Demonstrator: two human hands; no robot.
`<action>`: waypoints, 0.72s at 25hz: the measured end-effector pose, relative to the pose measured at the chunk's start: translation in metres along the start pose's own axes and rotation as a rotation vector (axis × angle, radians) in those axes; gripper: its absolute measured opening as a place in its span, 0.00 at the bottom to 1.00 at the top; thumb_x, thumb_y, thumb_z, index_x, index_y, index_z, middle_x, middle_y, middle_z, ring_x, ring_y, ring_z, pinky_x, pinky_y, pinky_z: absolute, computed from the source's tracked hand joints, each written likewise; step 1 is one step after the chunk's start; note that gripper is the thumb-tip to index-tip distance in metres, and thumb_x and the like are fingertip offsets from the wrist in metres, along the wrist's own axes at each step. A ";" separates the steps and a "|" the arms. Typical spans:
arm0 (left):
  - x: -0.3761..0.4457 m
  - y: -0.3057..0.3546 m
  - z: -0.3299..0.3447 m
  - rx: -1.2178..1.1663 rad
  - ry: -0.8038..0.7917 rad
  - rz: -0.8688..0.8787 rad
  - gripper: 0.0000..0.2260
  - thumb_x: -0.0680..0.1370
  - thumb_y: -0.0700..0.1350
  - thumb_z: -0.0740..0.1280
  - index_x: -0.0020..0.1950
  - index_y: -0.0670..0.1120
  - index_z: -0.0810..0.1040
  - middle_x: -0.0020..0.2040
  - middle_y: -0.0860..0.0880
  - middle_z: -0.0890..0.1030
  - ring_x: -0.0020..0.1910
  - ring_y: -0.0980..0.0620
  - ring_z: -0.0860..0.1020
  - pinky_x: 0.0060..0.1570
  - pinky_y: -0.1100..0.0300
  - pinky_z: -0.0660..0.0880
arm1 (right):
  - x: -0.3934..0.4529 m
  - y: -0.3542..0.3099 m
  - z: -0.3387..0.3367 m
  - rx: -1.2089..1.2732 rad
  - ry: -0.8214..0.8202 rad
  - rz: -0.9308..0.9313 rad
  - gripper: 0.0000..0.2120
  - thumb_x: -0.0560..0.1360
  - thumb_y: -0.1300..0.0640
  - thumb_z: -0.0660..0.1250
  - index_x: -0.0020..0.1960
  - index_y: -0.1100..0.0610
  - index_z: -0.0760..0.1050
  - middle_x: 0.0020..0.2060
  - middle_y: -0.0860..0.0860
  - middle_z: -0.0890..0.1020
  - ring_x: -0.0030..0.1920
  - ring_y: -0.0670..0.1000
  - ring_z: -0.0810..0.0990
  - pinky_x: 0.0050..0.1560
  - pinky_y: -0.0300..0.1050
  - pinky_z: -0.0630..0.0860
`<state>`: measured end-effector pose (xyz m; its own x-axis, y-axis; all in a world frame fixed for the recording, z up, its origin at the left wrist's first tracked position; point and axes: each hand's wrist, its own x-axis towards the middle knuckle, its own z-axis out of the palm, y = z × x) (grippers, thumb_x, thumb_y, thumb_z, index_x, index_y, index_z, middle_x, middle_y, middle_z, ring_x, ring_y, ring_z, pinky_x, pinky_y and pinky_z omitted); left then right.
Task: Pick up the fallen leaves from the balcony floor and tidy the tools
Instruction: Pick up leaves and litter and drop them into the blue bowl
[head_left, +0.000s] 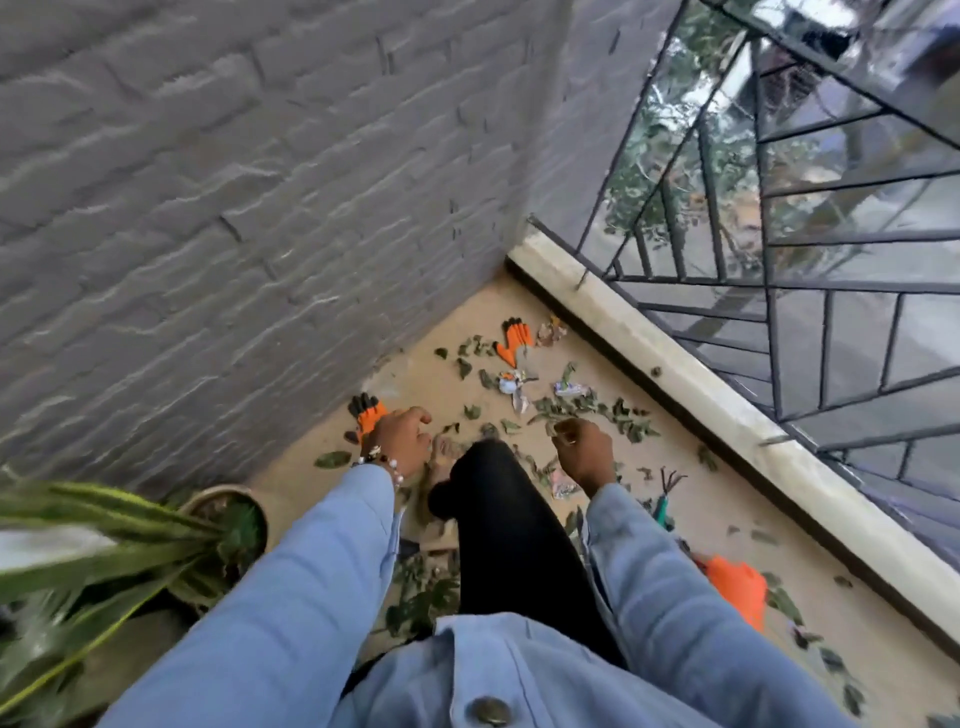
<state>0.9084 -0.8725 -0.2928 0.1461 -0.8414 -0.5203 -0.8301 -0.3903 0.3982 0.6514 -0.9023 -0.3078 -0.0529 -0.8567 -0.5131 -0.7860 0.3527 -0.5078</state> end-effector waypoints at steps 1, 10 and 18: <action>0.017 0.007 -0.002 0.017 -0.030 0.027 0.15 0.77 0.43 0.65 0.64 0.46 0.76 0.58 0.41 0.80 0.58 0.42 0.78 0.58 0.54 0.74 | 0.009 0.002 -0.003 0.019 0.019 0.026 0.12 0.77 0.58 0.64 0.57 0.59 0.79 0.55 0.57 0.83 0.56 0.59 0.79 0.56 0.45 0.72; 0.248 0.080 -0.013 0.212 -0.321 0.135 0.15 0.77 0.43 0.65 0.64 0.45 0.76 0.56 0.41 0.80 0.57 0.42 0.78 0.57 0.54 0.74 | 0.178 0.011 -0.001 0.125 -0.074 0.317 0.10 0.76 0.56 0.64 0.51 0.61 0.78 0.48 0.60 0.83 0.52 0.61 0.80 0.46 0.46 0.72; 0.430 0.128 0.054 0.304 -0.441 0.229 0.13 0.78 0.43 0.65 0.62 0.45 0.77 0.53 0.43 0.83 0.55 0.43 0.79 0.56 0.53 0.75 | 0.356 0.050 0.048 0.183 -0.183 0.356 0.11 0.77 0.57 0.63 0.53 0.65 0.75 0.50 0.62 0.81 0.53 0.62 0.78 0.47 0.48 0.71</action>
<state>0.8360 -1.2642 -0.5070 -0.2391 -0.6314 -0.7377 -0.9408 -0.0374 0.3370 0.6226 -1.1721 -0.5489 -0.1780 -0.5950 -0.7838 -0.6155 0.6887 -0.3831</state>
